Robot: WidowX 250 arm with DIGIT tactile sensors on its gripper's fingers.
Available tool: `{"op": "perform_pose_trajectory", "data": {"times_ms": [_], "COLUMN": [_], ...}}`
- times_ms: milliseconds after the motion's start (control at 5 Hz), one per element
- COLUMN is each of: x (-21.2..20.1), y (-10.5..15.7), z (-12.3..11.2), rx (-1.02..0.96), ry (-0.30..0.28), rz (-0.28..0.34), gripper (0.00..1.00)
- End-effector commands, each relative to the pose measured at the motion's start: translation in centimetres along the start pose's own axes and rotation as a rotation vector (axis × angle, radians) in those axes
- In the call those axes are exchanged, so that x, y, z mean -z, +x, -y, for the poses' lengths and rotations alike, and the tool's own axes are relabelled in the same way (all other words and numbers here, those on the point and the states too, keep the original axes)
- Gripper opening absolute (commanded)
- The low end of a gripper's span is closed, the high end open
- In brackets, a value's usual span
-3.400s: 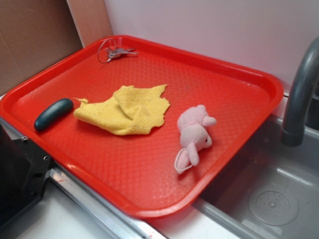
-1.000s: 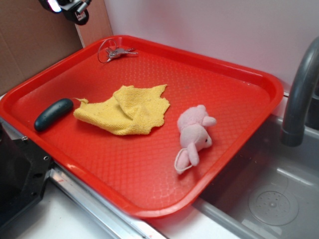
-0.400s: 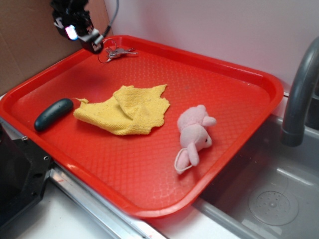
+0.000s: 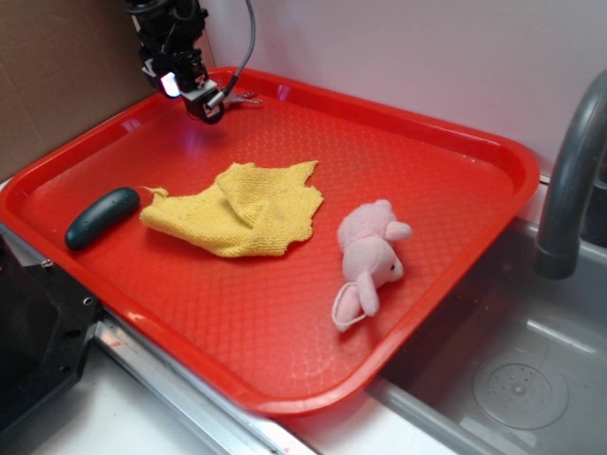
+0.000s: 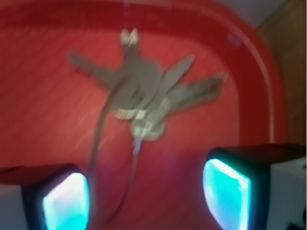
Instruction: Grab the silver keys.
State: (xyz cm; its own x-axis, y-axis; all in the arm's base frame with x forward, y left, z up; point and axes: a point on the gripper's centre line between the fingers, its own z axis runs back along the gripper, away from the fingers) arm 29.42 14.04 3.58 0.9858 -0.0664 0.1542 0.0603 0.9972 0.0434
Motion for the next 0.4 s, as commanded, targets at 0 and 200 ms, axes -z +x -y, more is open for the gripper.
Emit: {"op": "perform_pose_trajectory", "data": {"times_ms": [0,200], "x": [-2.43,-2.37], "y": [1.64,1.98], "z": [-1.91,-1.59], "rx": [-0.023,-0.021], "ry": [0.035,0.013], "rz": [0.051,0.049], "gripper": [1.00,1.00]}}
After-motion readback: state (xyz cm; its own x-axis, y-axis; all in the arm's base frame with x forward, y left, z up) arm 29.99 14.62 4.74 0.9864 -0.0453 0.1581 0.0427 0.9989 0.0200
